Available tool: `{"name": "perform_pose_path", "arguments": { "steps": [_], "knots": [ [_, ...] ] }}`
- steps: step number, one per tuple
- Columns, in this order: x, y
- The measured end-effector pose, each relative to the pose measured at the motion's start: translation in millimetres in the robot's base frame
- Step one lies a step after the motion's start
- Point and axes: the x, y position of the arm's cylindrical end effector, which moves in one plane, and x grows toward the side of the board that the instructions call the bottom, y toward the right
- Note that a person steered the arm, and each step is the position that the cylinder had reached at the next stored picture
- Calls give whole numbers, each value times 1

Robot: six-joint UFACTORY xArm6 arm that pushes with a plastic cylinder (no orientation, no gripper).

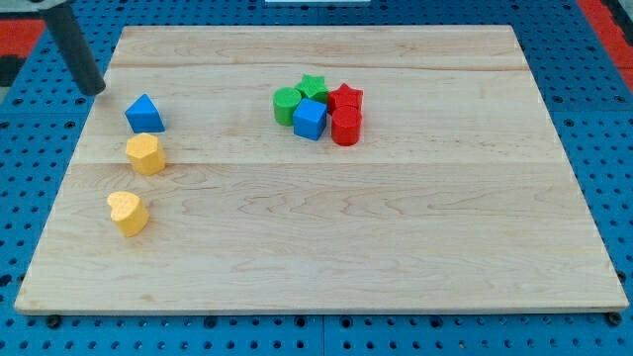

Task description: Move the blue triangle into the group of blocks

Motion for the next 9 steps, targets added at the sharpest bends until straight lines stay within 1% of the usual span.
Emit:
{"name": "perform_pose_path", "arguments": {
  "steps": [2,4,9],
  "knots": [
    [35,48],
    [53,96],
    [57,187]
  ]
}}
